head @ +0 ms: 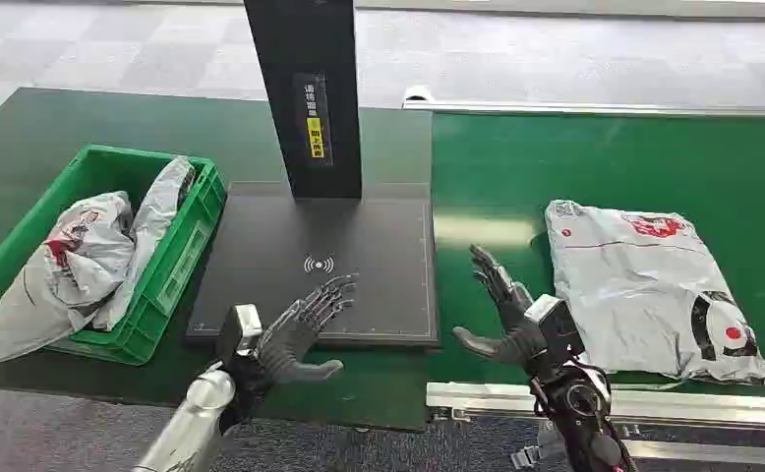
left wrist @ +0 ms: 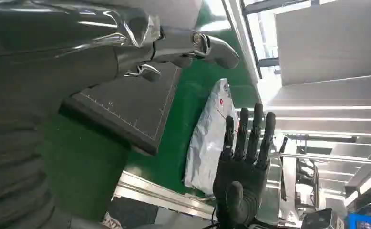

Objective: Moved the parcel from conveyor to table for the left to box.

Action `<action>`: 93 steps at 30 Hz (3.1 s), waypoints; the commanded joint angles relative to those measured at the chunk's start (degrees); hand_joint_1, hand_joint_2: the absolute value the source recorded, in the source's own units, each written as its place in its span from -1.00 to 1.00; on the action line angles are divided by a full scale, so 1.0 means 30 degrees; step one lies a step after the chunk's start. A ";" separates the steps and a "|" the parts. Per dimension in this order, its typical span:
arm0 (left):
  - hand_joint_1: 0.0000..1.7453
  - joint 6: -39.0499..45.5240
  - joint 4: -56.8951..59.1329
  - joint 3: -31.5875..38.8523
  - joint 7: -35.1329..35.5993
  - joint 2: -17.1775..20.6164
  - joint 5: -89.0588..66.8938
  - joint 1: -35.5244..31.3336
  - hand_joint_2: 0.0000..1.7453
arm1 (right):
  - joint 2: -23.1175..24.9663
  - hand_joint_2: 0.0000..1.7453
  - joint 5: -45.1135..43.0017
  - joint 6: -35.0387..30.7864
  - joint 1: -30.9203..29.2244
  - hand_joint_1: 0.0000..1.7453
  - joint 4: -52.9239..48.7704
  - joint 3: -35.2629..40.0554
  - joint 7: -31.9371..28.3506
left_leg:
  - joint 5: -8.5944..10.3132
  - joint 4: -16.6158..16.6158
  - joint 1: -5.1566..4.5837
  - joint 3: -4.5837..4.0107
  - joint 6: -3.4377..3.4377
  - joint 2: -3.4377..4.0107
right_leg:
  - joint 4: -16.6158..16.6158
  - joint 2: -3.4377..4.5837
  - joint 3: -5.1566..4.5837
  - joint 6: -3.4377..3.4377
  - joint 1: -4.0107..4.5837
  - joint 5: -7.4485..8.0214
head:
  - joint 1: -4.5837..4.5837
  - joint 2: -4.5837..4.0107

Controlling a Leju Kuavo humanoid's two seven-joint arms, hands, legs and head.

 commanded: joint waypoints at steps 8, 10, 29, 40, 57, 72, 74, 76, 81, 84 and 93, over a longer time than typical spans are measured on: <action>-1.00 -0.0112 0.1424 0.0342 -0.0006 -0.0049 0.0038 -0.0741 1.00 | -0.0116 1.00 0.0136 -0.0289 -0.0782 -1.00 0.1449 0.0482 -0.0045 | 0.0002 -0.0020 0.0002 0.0025 -0.0018 0.0015 | -0.0017 -0.0012 0.0022 -0.0034 0.0007 0.0002 | 0.0000 0.0000; -1.00 -0.0100 0.1271 0.0398 0.0025 -0.0009 0.0081 -0.0640 1.00 | -0.0143 1.00 0.1116 -0.1762 -0.1071 -1.00 0.2019 0.0406 0.0583 | 0.0006 -0.0036 0.0000 0.0038 -0.0023 0.0027 | -0.0032 -0.0008 0.0032 -0.0045 0.0007 0.0008 | 0.0000 0.0000; -1.00 -0.0550 0.0813 -0.0066 0.1231 -0.0071 0.0727 -0.0822 1.00 | -0.1163 1.00 0.8226 -1.2835 -0.0858 -1.00 0.3776 -0.6785 0.3160 | 0.0009 -0.0038 -0.0009 0.0034 -0.0025 -0.0025 | -0.0033 -0.0065 0.0032 -0.0055 0.0002 0.0000 | 0.0000 0.0000; -1.00 -0.0540 0.0948 -0.0117 0.1248 -0.0054 0.0755 -0.0910 1.00 | -0.1330 1.00 0.9641 -1.4060 -0.0878 -1.00 0.4159 -0.6852 0.3806 | 0.0004 -0.0045 -0.0009 0.0053 -0.0022 -0.0006 | -0.0043 -0.0046 0.0042 -0.0050 0.0002 0.0001 | 0.0000 0.0000; -1.00 -0.0424 0.1167 -0.0168 0.1550 -0.0162 0.0717 -0.1047 1.00 | -0.0851 1.00 1.9320 -1.0678 -0.1148 -1.00 0.6027 -0.7454 1.2426 | 0.0003 -0.0047 -0.0002 0.0062 -0.0024 0.0019 | -0.0049 -0.0020 0.0046 -0.0053 0.0009 0.0009 | 0.0000 0.0000; -1.00 -0.0166 0.0999 0.0531 0.1394 -0.0184 0.0400 -0.0592 1.00 | -0.0566 1.00 1.9225 -0.8170 -0.3279 -1.00 1.0053 -0.7087 1.1652 | -0.0001 -0.0034 -0.0002 0.0061 -0.0020 0.0051 | -0.0035 0.0018 0.0043 -0.0046 0.0006 0.0017 | 0.0000 0.0000; -1.00 -0.0153 0.0996 0.0541 0.1389 -0.0190 0.0398 -0.0588 1.00 | -0.0564 1.00 1.9178 -0.8161 -0.3287 -1.00 1.0062 -0.7095 1.1565 | 0.0013 -0.0065 -0.0004 0.0093 -0.0027 0.0061 | -0.0062 0.0014 0.0069 -0.0061 0.0007 0.0027 | 0.0000 0.0000; -1.00 -0.0165 0.1046 0.0589 0.1391 -0.0180 0.0383 -0.0658 1.00 | -0.0476 1.00 1.8515 -0.7715 -0.3585 -1.00 1.0298 -0.7114 1.0555 | -0.0004 -0.0013 0.0001 0.0062 -0.0013 0.0039 | -0.0018 0.0015 0.0048 -0.0031 0.0007 0.0011 | 0.0000 0.0000; -1.00 -0.0113 0.0583 0.0805 0.1370 -0.0074 0.0491 -0.0362 1.00 | -0.0360 1.00 1.7871 -0.9000 -0.3774 -0.72 0.9791 -0.6387 0.8837 | -0.0004 -0.0015 0.0001 0.0076 -0.0016 0.0071 | -0.0018 0.0043 0.0055 -0.0036 0.0007 0.0020 | 0.0000 0.0000; -1.00 -0.0143 0.0246 0.0870 0.1375 -0.0007 0.0518 -0.0110 1.00 | -0.0312 1.00 1.7808 -0.9233 -0.3657 0.06 0.9544 -0.6204 0.8752 | 0.0008 -0.0065 -0.0009 0.0106 -0.0035 0.0097 | -0.0047 0.0051 0.0066 -0.0068 0.0000 0.0031 | 0.0000 0.0001; -1.00 -0.0244 -0.0141 0.0880 0.1389 0.0080 0.0564 0.0132 1.00 | -0.0206 1.00 1.6870 -1.0946 -0.2779 1.00 0.7900 -0.5993 0.7117 | 0.0009 -0.0050 -0.0008 0.0084 -0.0027 0.0048 | -0.0041 0.0008 0.0077 -0.0052 0.0000 0.0019 | 0.0000 0.0000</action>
